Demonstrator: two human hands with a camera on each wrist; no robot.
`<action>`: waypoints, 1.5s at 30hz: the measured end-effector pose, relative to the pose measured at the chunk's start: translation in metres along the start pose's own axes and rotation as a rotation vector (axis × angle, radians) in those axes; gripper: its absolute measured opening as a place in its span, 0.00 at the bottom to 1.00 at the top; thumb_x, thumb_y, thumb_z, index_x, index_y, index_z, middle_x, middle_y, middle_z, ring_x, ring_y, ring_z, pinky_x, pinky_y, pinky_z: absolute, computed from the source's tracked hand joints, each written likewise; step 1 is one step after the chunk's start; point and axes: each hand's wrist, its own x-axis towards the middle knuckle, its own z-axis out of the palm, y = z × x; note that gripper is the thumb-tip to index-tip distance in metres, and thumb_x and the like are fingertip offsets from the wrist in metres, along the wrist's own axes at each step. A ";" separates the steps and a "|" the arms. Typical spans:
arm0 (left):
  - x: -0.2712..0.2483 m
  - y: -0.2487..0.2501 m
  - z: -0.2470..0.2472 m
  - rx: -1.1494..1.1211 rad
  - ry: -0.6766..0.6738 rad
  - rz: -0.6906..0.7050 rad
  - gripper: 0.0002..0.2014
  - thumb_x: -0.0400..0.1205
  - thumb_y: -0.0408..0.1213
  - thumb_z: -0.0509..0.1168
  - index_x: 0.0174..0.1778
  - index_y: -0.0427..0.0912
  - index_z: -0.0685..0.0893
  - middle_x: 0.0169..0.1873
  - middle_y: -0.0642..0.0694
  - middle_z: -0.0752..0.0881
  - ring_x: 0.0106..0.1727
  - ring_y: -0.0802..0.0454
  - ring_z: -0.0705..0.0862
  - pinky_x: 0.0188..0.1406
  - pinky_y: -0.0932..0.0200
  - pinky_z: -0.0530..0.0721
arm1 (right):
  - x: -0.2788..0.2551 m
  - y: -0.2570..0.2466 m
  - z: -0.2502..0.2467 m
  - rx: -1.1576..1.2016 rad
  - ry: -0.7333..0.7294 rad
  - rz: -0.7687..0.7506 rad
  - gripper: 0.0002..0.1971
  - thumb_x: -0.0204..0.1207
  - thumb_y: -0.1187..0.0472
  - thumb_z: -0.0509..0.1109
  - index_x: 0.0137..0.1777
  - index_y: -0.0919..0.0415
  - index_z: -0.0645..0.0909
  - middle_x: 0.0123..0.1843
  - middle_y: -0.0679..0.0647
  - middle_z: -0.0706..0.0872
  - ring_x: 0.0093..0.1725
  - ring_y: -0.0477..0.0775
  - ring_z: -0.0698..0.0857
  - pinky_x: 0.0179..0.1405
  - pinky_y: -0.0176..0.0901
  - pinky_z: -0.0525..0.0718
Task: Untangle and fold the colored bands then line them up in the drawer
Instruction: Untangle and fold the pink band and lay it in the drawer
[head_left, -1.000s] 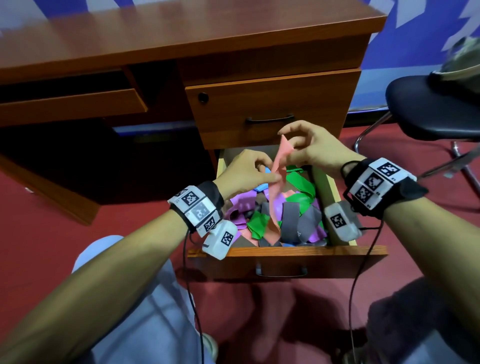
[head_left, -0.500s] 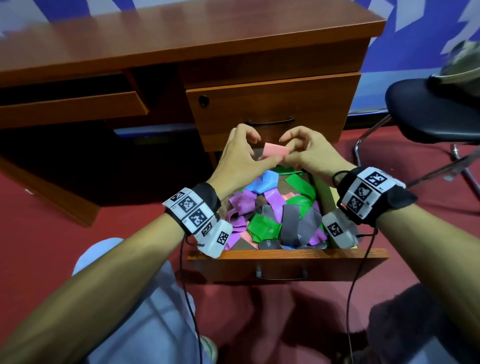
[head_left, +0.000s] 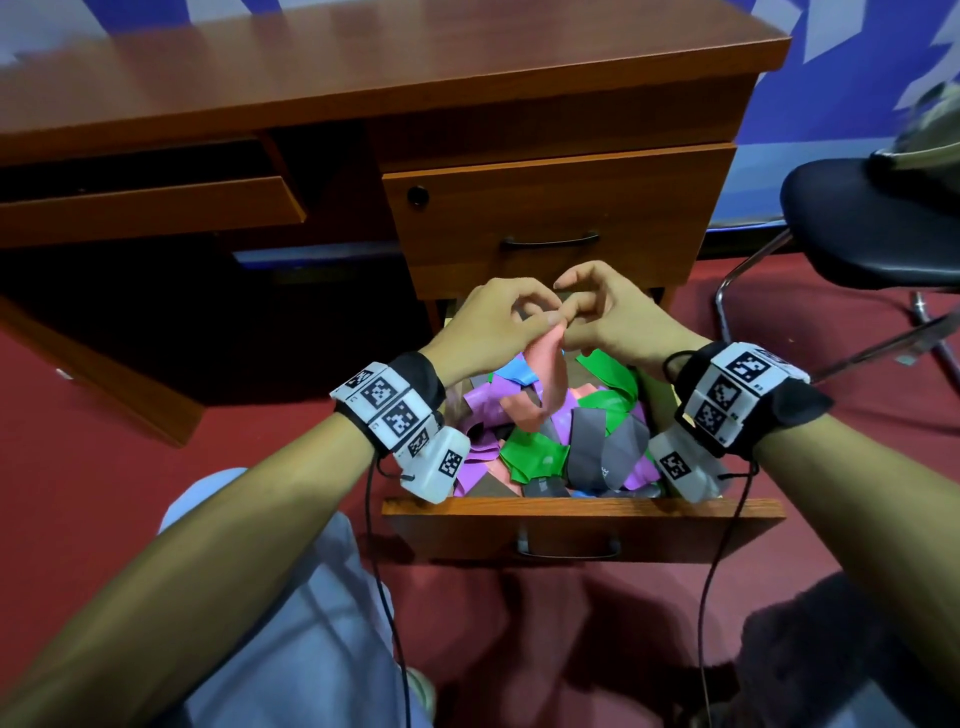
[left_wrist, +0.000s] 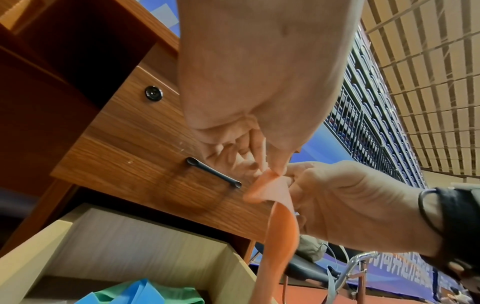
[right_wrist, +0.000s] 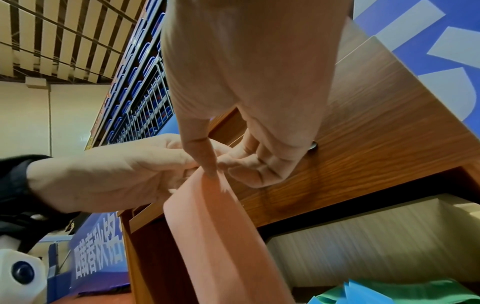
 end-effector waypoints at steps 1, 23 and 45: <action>0.001 -0.001 -0.001 -0.002 0.000 -0.006 0.07 0.83 0.42 0.73 0.54 0.47 0.92 0.33 0.53 0.87 0.27 0.66 0.76 0.33 0.67 0.74 | 0.000 0.000 0.000 0.001 -0.001 0.003 0.29 0.66 0.84 0.72 0.59 0.55 0.71 0.38 0.57 0.86 0.31 0.48 0.81 0.33 0.46 0.76; 0.006 -0.013 -0.017 -0.163 -0.080 -0.266 0.06 0.76 0.37 0.81 0.36 0.45 0.92 0.34 0.43 0.93 0.36 0.57 0.87 0.43 0.60 0.84 | 0.019 0.004 0.016 0.139 0.062 0.088 0.23 0.68 0.84 0.67 0.56 0.59 0.80 0.33 0.50 0.88 0.27 0.47 0.82 0.29 0.40 0.76; 0.018 -0.024 -0.004 0.269 -0.017 -0.194 0.06 0.77 0.41 0.78 0.35 0.48 0.93 0.31 0.52 0.90 0.38 0.49 0.90 0.42 0.45 0.91 | 0.117 0.203 -0.012 -1.136 -0.310 0.546 0.13 0.67 0.49 0.63 0.29 0.57 0.72 0.46 0.57 0.87 0.46 0.63 0.85 0.51 0.45 0.85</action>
